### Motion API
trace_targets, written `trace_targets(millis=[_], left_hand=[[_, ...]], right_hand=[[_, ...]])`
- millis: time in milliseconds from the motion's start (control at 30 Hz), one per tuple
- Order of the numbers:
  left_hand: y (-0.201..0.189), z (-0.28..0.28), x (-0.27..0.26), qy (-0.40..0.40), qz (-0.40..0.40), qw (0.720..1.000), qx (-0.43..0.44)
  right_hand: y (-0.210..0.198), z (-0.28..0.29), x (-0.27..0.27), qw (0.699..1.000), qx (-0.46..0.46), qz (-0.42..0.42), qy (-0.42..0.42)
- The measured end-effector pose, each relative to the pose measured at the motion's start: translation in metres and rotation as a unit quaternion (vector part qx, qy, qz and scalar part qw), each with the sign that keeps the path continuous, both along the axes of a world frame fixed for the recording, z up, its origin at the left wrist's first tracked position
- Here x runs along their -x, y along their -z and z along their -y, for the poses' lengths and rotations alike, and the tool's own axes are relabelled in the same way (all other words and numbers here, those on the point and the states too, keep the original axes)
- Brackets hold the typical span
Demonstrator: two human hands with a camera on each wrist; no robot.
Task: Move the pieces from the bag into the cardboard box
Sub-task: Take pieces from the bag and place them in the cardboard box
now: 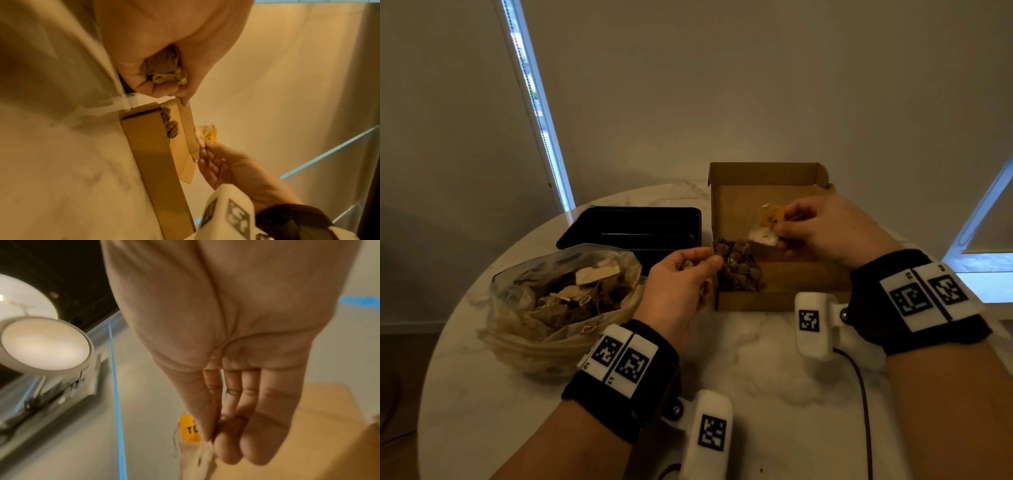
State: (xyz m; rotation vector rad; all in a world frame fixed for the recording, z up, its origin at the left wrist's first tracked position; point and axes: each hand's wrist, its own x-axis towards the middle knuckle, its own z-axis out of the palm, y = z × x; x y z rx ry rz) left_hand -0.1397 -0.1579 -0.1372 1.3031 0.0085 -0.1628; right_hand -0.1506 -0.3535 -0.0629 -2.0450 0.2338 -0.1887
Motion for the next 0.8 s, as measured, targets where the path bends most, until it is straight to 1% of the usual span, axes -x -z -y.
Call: trace_targets(millis=[33,100,200,267,433,567,633,700,767,800], left_hand=[[0.003,0.000,-0.001,-0.003,-0.010,1.000,-0.010],[0.006,0.001,-0.003,-0.002,-0.024,0.999,-0.029],[0.008,0.002,-0.003,0.007,-0.039,0.999,-0.036],[0.008,0.002,-0.003,0.014,-0.046,0.998,-0.036],[0.008,0.003,-0.002,0.019,-0.065,0.997,-0.019],[0.008,0.003,-0.003,0.021,-0.067,0.997,-0.012],[0.008,0.003,-0.003,0.022,-0.064,0.998,-0.013],[0.008,0.003,-0.003,0.022,-0.064,0.998,-0.016],[0.008,0.003,-0.004,0.022,-0.066,0.997,-0.018],[0.008,0.003,-0.004,0.021,-0.067,0.997,-0.019]], right_hand=[[0.000,0.005,-0.003,0.999,0.024,-0.022,0.026],[0.002,0.011,-0.008,0.992,0.082,-0.083,0.046],[0.003,0.011,-0.018,0.975,0.153,-0.159,0.027],[0.005,0.009,-0.026,0.966,0.182,-0.183,0.018],[0.011,0.003,-0.035,0.950,0.223,-0.219,0.028],[0.015,0.005,-0.036,0.951,0.248,-0.175,0.048],[0.015,0.000,-0.030,0.949,0.266,-0.167,0.019],[0.016,-0.006,-0.025,0.945,0.273,-0.177,-0.022],[0.016,-0.012,-0.021,0.924,0.313,-0.213,-0.048],[0.015,-0.013,-0.020,0.914,0.334,-0.225,-0.048]])
